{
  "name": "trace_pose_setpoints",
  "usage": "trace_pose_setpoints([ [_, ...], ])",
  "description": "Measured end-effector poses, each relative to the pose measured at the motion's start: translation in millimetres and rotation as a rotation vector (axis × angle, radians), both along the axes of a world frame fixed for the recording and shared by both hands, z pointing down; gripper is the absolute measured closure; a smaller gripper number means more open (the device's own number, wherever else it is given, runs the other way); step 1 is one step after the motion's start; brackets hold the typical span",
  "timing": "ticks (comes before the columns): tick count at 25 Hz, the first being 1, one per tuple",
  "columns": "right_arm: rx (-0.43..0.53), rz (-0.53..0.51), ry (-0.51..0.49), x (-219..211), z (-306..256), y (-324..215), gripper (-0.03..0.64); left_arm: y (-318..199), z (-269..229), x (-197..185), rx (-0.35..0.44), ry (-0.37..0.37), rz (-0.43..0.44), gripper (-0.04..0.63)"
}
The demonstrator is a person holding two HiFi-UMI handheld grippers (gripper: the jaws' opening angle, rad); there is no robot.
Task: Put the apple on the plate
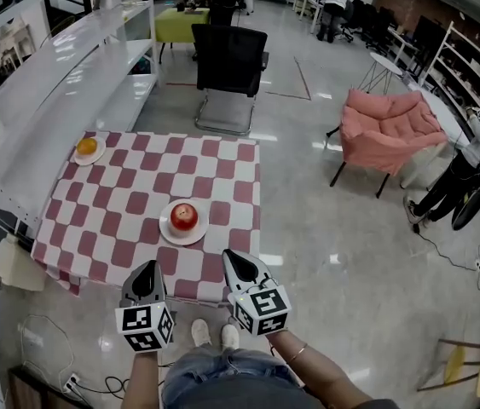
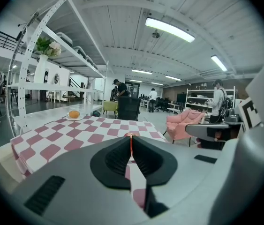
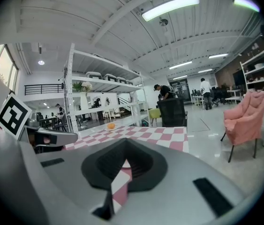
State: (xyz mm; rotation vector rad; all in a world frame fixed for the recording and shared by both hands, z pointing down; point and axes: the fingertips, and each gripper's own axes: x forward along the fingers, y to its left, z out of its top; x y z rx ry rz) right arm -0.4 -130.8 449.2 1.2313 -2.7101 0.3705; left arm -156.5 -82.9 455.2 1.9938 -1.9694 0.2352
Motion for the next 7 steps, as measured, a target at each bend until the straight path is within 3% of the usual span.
trace_pose_setpoints([
  [7, 0.011, -0.02, -0.009, 12, -1, 8, 0.607, 12, -2, 10, 0.01, -0.007, -0.023, 0.571],
])
